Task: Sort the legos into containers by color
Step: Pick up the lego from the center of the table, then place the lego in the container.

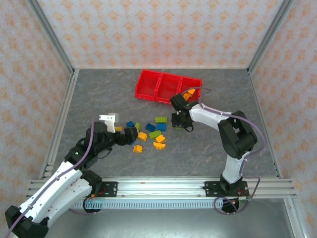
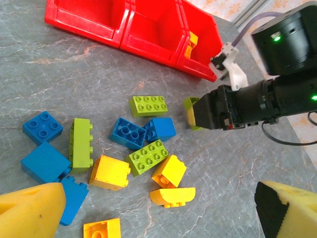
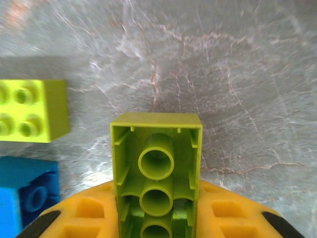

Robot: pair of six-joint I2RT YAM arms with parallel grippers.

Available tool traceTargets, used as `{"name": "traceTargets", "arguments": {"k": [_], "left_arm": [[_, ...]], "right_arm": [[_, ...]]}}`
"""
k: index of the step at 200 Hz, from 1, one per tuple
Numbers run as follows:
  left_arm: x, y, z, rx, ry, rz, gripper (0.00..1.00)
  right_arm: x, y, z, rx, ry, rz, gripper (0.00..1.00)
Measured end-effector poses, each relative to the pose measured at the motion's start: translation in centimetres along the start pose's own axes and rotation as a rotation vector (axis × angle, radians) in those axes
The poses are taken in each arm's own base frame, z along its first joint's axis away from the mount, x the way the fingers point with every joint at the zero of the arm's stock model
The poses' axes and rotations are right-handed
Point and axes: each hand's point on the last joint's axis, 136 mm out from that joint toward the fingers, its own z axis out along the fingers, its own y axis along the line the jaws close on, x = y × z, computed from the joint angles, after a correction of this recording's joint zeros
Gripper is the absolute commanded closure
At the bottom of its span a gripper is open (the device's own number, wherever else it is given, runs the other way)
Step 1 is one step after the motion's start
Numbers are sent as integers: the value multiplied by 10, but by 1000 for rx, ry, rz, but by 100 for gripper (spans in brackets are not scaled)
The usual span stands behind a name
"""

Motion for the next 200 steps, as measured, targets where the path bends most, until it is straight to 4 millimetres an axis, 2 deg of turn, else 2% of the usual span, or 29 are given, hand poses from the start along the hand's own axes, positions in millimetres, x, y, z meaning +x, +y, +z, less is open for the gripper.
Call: {"name": "traceTargets", "arguments": {"k": [44,76,105,125,145,188,200], "left_arm": [[-2,-1,-2,2,-11,1,1],[-3,-1,-3,3,-18,2,1],[-4,-1,-4,6,-23,3,1],[-5,-2,-6,7,-29,3,1],[-6,-1,-6,0,-33,3,1],[-5,-1,-6,-2,-34,6,1],[-5,-1,-6,-2,-34,6,1]], "right_arm": [[-55,31,-47,-99,-176,29,72],[-85,49,-64,-156,-256,66,72],[-135,76,-75,-197,-347,74,72],[-165,88,-67,-208,-385,79,72],[-187,88,-51,-198,-394,94,72],[-212,58,-8,-162,-367,152,71],[-218,51,-2,-162,-361,165,67]]}}
